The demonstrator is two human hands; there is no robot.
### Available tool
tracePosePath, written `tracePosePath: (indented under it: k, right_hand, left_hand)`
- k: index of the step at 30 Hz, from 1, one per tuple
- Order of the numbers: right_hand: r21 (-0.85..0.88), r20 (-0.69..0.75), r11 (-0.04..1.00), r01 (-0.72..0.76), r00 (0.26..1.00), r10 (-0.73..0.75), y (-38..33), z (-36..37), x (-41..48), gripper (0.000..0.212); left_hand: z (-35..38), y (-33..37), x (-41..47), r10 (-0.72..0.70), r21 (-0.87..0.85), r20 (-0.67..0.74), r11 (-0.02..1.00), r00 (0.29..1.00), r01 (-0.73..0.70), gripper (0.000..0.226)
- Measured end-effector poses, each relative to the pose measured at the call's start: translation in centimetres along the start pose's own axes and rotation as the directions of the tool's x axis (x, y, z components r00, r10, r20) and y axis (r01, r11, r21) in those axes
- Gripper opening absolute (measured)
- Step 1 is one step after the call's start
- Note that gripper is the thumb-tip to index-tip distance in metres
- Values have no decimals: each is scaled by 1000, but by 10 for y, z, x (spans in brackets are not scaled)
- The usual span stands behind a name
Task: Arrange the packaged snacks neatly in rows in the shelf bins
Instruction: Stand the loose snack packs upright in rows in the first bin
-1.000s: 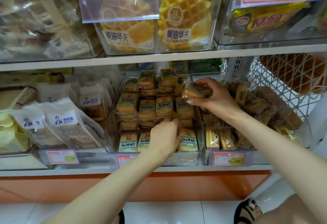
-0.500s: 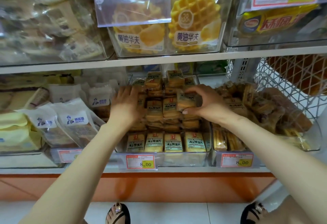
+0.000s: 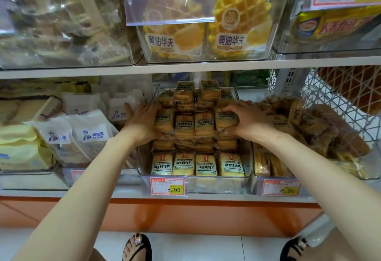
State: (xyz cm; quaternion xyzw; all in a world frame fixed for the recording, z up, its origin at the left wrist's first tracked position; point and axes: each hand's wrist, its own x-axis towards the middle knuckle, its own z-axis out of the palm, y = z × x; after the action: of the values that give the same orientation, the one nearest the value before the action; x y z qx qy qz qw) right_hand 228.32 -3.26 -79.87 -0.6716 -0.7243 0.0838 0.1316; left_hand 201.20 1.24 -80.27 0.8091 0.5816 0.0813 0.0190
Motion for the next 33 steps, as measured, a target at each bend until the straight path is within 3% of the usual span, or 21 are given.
tracePosePath:
  k: [3,8,10,12,15,18,23,30,33]
  right_hand:
    - [-18,4,1000,15,1000,-15,1,1,0,59]
    - [5,-48,1000,17,999,-17,1,1,-4,62]
    - [15,-12,1000,24,1000,-24,2,-1,-4,65]
    - [94,44,995,15,999,-19,4,-2,-5,68]
    - [232,62,973,21,997,-36,8,-3,-7,66]
    - [272,19,962,26,999,-32,12,-1,-8,60]
    - [266,19,964,21,999,-27,15,1,-8,63]
    - [273,21,962,15,1000,-21,14,2,-6,65]
    - [306,-13,952,35,999,-33,15,2,-6,60]
  left_hand:
    - [-3,2,1,11,-16,-72,1000,997,-12,93]
    - [-20,8,-17,25,-254,-312,961,950,-108,84]
    - [-22,4,-28,41,-282,-271,952,962,-120,88]
    - [-22,-2,-41,73,-375,-127,920,989,-116,94]
    - [-13,-6,-61,175,-452,45,882,984,-136,83]
    - [-2,-8,-74,224,-390,43,901,974,-190,69]
    - [18,-13,-79,295,-120,5,949,956,-292,57]
    - [13,-12,-77,321,-3,65,947,945,-321,78]
    - [12,-12,-77,394,116,50,910,918,-397,32]
